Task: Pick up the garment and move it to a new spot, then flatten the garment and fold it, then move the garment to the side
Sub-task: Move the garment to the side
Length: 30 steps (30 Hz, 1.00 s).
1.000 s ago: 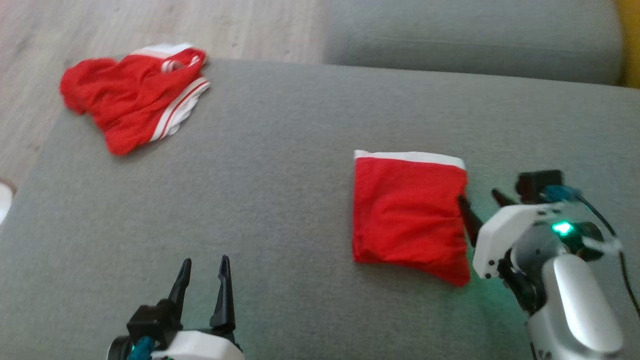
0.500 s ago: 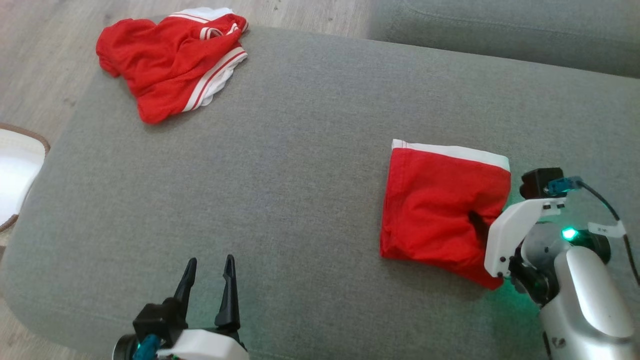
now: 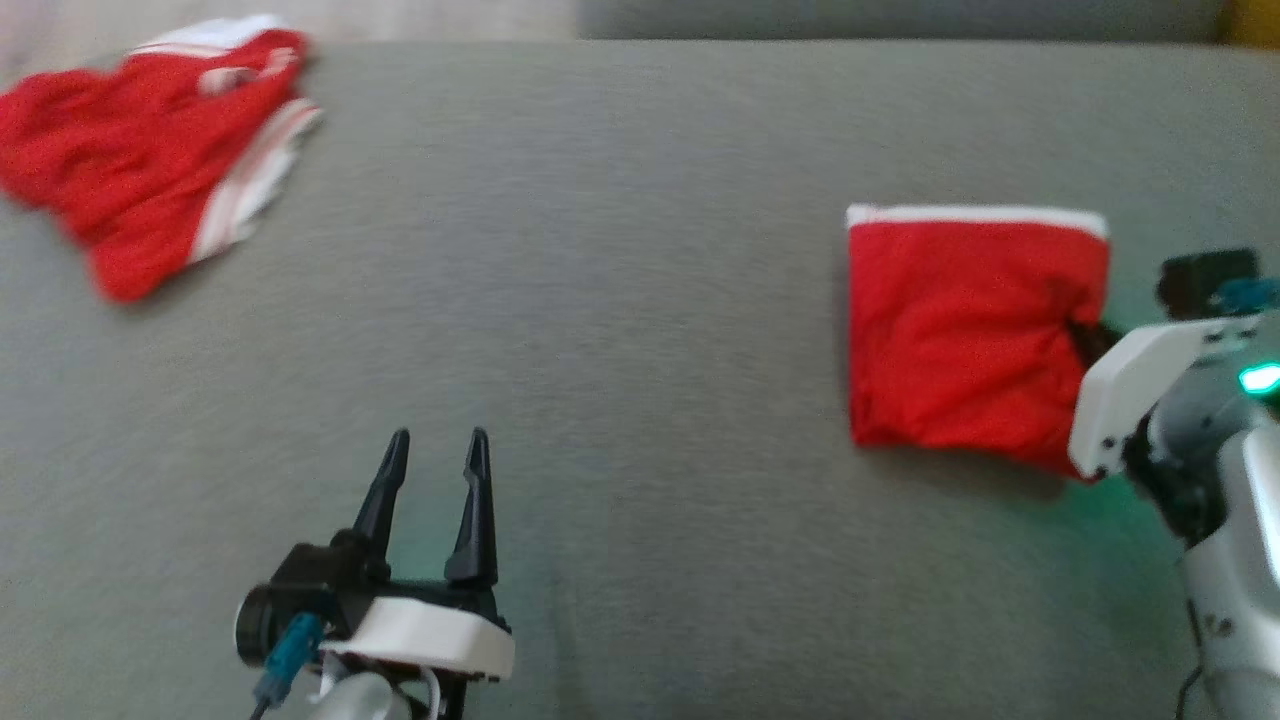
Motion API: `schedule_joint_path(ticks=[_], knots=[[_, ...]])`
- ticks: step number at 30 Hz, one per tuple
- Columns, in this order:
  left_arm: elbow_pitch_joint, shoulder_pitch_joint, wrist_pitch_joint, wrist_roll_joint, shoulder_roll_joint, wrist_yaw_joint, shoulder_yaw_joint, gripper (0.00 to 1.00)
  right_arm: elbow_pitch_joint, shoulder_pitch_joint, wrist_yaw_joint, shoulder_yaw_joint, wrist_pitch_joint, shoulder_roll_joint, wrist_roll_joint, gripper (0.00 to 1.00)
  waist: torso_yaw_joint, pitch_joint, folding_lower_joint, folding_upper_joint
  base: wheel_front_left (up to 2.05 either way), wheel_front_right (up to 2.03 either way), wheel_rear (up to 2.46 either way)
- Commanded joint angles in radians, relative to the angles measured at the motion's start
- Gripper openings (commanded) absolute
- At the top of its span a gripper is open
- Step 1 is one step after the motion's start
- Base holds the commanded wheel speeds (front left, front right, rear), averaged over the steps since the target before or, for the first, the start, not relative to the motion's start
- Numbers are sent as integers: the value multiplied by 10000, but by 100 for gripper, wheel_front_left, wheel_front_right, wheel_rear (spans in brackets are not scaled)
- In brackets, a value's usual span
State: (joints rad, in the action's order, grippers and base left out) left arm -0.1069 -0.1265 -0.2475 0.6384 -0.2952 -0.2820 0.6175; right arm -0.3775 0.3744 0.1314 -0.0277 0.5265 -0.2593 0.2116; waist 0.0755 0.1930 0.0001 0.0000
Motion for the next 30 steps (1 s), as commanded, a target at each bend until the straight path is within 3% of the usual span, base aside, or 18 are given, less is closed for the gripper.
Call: schedule_joint_path(ticks=[1, 7, 14, 20, 30], knots=[[407, -472, 25, -131, -156, -39, -283, 100, 520, 506, -7, -51, -150, -262, 94, 0, -1266, 602, -1, 0, 0, 0, 0], [768, -865, 405, -405, -474, -115, -198, 100, 787, 1056, -7, 237, -422, -207, 114, 0, -2819, 1242, -1, 0, 0, 0, 0], [1021, -1137, 799, -595, -664, -162, -42, 100, 560, 1437, -7, 259, -734, 60, 23, 0, -3443, 1517, -1, 0, 0, 0, 0], [1217, -1285, 1023, -696, -808, -246, -1, 100, 50, 1999, -7, 421, -862, -91, -153, 0, -3209, 1727, -1, 0, 0, 0, 0], [1504, -1373, 1106, -760, -941, -432, -68, 100, -1084, 3357, -7, 1231, -726, -1355, -953, 0, -2088, 2281, -1, 0, 0, 0, 0]])
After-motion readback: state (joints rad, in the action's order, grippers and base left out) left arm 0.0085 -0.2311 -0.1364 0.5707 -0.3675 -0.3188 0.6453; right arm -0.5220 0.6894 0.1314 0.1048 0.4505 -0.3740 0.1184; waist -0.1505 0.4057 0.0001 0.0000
